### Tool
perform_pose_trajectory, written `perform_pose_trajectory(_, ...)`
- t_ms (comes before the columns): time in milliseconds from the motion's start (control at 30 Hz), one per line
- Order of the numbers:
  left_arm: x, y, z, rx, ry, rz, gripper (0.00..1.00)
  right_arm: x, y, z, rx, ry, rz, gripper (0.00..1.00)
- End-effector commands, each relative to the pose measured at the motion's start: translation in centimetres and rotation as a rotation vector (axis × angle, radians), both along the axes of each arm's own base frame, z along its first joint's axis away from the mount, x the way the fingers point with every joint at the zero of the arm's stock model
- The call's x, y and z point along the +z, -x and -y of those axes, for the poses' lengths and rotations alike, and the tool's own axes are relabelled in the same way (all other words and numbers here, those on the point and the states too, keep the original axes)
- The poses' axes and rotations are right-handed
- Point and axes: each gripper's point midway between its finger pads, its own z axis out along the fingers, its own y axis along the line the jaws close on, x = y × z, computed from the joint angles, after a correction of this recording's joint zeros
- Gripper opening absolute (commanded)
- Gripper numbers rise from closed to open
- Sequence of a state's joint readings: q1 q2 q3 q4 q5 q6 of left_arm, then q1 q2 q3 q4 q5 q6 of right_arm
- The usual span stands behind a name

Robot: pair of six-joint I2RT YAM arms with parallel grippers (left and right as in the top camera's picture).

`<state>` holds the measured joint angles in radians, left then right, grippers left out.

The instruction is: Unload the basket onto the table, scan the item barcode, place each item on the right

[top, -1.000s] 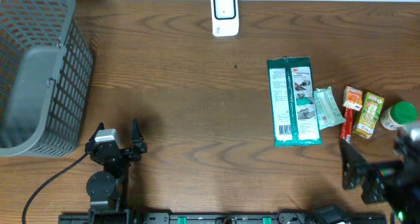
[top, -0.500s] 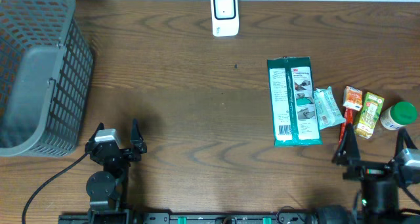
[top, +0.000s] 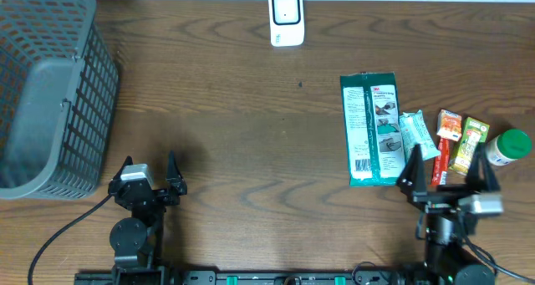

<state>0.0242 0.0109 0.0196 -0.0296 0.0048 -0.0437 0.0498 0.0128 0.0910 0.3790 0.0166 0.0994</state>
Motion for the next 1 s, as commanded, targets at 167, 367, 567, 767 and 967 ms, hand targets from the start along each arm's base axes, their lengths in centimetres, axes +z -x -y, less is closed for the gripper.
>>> perform_pose_trajectory(167, -1.7, 0.1, -0.1, 0.008, -0.018, -0.053, 0.88, -5.3, -1.8, -0.1, 0.010, -0.007, -0.139, 0.99)
perform_pose_trajectory(367, -1.7, 0.1, -0.1, 0.008, -0.018, -0.053, 0.87, -10.7, -3.0, -0.3, 0.012, 0.001, -0.367, 0.99)
perform_pose_trajectory(567, -1.7, 0.1, -0.1, 0.008, -0.018, -0.053, 0.87, -14.7, -3.0, -0.6, 0.028, 0.012, -0.530, 0.99)
perform_pose_trajectory(767, -1.7, 0.1, -0.1, 0.008, -0.018, -0.053, 0.87, -14.8, -3.0, -0.6, 0.030, 0.013, -0.532, 0.99)
perform_pose_trajectory(967, -1.7, 0.1, -0.1, 0.008, -0.018, -0.053, 0.87, -14.8, -3.0, -0.6, 0.030, 0.013, -0.532, 0.99)
